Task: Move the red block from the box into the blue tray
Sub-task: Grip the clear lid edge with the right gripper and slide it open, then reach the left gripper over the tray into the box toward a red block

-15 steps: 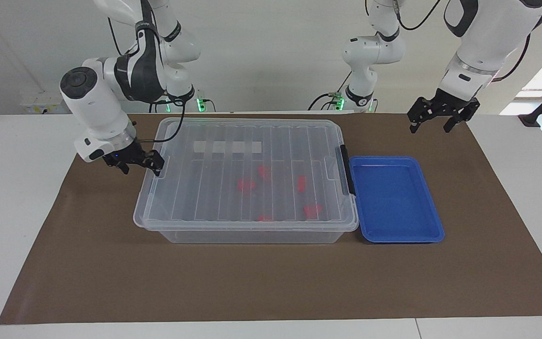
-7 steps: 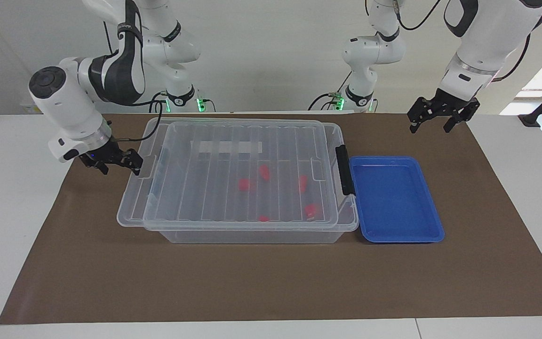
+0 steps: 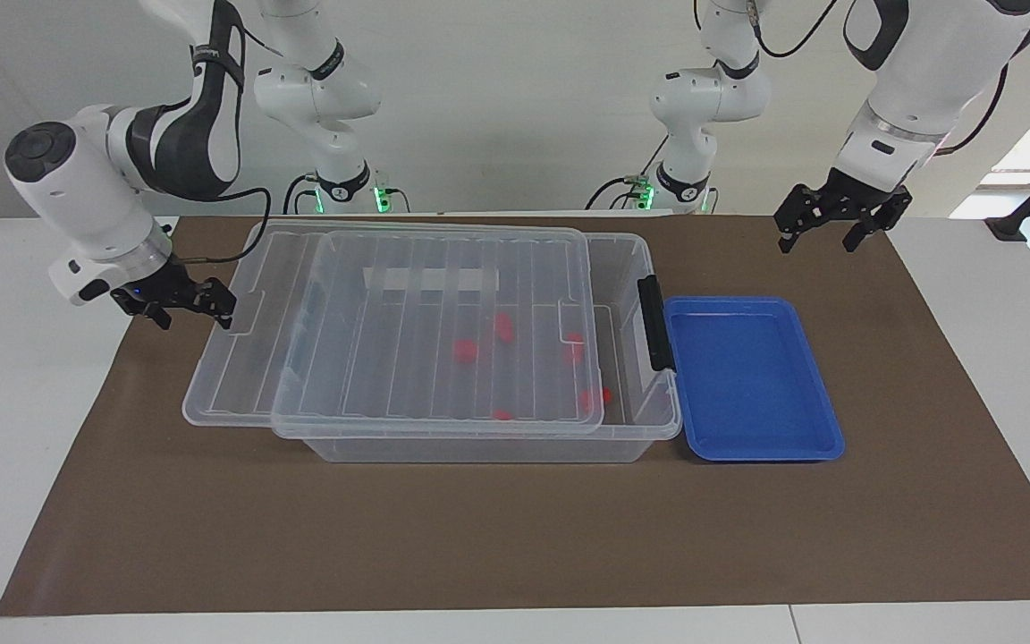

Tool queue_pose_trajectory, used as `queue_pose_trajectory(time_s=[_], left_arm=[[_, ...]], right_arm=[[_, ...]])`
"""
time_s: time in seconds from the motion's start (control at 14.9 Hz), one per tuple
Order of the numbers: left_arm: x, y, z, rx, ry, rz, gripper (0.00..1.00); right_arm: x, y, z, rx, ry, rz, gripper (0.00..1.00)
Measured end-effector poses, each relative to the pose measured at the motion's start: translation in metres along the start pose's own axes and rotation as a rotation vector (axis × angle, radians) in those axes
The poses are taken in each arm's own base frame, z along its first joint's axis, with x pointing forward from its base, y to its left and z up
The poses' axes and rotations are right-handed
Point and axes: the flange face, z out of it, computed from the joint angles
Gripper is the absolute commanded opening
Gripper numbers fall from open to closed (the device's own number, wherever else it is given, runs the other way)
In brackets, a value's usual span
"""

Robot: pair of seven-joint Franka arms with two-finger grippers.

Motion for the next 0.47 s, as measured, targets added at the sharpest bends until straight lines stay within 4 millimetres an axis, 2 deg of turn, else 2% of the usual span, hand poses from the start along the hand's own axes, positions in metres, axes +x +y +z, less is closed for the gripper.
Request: queue_pose_trajectory(time_s=[0.47], left_arm=[[0.0, 0.004, 0.0, 0.0, 0.001, 0.008, 1.0]], right_arm=[[-0.008, 0.036, 0.0, -0.001, 0.0, -0.037, 1.0]])
